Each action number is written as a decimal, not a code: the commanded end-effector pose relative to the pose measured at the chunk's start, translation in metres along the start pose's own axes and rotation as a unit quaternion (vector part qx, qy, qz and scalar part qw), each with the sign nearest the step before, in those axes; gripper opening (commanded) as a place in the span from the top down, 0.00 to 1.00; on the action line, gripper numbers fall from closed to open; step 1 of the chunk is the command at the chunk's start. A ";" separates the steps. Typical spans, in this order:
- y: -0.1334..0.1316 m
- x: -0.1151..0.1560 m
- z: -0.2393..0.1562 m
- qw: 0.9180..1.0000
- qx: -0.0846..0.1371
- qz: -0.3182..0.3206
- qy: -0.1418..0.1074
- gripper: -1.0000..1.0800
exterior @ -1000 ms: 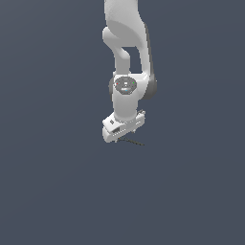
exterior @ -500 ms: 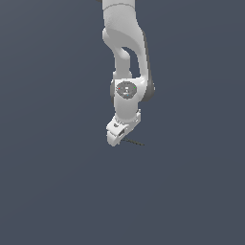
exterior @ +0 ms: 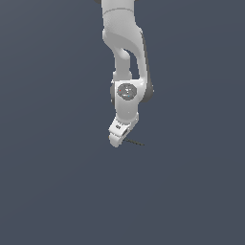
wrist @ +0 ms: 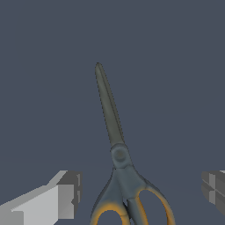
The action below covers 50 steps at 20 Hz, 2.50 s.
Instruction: Pick up the object and move it to a goal position.
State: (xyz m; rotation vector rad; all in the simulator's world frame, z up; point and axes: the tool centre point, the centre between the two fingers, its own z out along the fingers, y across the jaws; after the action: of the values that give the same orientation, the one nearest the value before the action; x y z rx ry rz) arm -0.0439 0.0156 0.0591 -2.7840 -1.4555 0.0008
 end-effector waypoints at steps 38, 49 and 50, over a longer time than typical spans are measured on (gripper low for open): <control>0.011 0.006 0.041 1.000 -0.016 -0.012 0.013 1.00; 0.097 0.020 -0.032 0.987 -0.124 -0.031 0.098 1.00; 0.106 0.021 -0.042 0.984 -0.136 -0.033 0.107 1.00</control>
State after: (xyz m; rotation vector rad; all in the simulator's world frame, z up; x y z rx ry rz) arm 0.0429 -0.0204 0.0858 -2.8172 -1.5833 -0.4446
